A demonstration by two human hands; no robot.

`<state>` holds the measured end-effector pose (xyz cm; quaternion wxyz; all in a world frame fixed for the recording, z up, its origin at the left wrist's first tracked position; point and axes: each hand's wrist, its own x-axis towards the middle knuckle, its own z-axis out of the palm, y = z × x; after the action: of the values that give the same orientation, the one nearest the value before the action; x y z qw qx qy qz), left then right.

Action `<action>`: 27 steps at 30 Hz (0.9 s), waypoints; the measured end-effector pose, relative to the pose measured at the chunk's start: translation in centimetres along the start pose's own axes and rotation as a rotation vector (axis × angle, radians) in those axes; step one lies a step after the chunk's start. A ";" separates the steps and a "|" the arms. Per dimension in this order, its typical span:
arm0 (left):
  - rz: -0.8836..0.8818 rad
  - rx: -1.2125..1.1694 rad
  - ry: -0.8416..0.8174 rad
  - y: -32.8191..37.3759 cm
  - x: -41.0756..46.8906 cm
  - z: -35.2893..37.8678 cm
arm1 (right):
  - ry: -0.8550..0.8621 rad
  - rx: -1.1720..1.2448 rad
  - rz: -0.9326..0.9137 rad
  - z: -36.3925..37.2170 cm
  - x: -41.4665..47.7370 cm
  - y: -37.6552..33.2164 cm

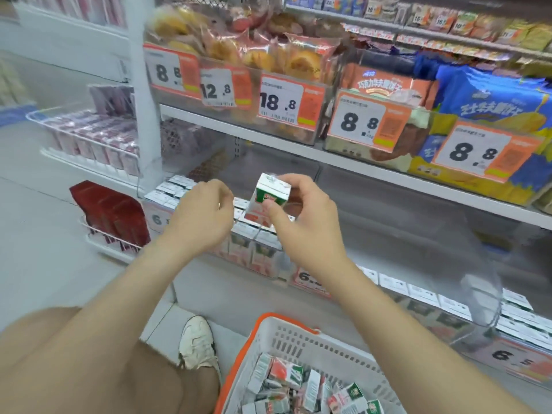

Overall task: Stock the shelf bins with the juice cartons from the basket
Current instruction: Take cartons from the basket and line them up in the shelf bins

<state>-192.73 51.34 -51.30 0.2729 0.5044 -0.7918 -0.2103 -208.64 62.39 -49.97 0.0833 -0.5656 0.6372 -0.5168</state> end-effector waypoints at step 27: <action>0.004 0.530 -0.223 -7.2 0.3 2.0 | -0.551 -0.542 0.039 19.3 16.4 4.8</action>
<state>-189.23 48.29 -57.18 0.0433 0.5305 -0.8451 -0.0497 -204.02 37.40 -54.44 0.1086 -0.6726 0.7151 -0.1564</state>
